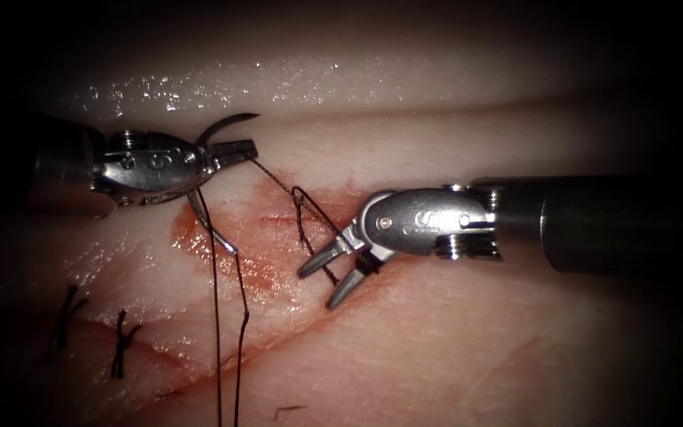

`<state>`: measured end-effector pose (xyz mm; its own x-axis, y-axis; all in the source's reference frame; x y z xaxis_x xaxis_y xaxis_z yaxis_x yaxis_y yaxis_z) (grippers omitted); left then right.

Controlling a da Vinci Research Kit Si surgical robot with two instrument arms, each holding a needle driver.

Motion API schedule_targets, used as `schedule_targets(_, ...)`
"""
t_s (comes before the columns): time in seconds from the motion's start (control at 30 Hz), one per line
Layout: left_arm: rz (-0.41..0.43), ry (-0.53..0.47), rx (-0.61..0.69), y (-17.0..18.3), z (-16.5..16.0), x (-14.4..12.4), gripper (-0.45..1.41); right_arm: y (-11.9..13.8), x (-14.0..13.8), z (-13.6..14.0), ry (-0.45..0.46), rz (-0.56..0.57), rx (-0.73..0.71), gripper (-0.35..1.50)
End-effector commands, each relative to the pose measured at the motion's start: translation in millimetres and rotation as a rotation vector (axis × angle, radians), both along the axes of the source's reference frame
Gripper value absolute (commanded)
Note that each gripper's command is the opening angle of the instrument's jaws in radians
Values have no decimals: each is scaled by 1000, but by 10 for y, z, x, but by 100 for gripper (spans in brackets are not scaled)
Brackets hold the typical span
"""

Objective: Wound Closure

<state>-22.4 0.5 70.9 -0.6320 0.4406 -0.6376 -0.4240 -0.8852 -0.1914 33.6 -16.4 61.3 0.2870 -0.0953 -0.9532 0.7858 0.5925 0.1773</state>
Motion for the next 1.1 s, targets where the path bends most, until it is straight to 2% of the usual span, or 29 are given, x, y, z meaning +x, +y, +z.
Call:
schedule_targets(0.03,1,-2,-1,0,7,-6,-45,0,8,2,1,-3,-3,44)
schedule_targets(0.77,-1,9,3,-9,9,-8,-45,5,8,25,-10,-12,-46,47)
schedule_targets(0.87,1,10,5,-10,8,-9,-45,5,9,22,-6,-11,-48,19)
schedule_targets(1.0,2,8,6,-11,8,-9,-45,3,12,16,6,-9,-46,-35)
schedule_targets(1.1,1,9,6,-12,7,-9,-45,5,16,11,15,-6,-45,-35)
